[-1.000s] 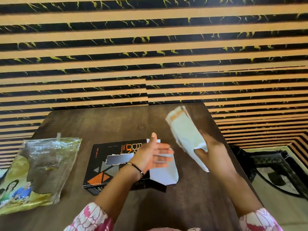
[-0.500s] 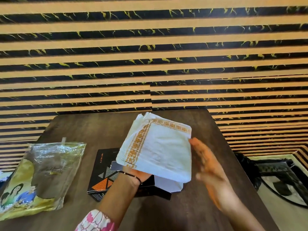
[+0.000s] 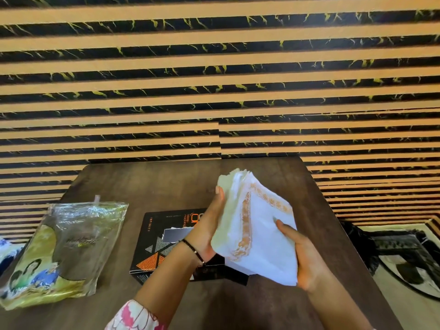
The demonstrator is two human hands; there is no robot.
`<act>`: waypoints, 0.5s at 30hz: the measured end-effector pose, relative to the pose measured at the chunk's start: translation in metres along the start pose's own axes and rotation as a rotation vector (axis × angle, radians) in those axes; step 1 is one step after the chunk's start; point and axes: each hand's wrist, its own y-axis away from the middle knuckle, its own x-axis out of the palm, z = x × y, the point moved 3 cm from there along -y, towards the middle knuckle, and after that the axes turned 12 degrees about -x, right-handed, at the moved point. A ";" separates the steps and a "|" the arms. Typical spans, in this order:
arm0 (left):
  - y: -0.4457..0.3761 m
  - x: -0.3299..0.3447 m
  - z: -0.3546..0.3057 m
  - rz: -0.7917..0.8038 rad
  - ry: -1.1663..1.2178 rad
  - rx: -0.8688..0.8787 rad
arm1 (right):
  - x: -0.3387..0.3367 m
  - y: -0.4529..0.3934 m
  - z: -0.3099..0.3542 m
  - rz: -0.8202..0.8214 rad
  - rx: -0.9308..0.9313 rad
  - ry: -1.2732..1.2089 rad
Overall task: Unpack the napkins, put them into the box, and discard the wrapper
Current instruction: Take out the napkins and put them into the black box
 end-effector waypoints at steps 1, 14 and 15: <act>0.002 -0.001 -0.001 -0.005 -0.052 -0.008 | -0.002 0.001 0.001 0.016 -0.014 -0.005; -0.002 -0.013 -0.008 -0.284 -0.568 0.280 | -0.021 -0.011 0.010 0.120 -0.167 0.055; -0.005 -0.018 -0.008 -0.343 -0.666 0.318 | -0.024 -0.013 0.009 0.085 -0.198 0.044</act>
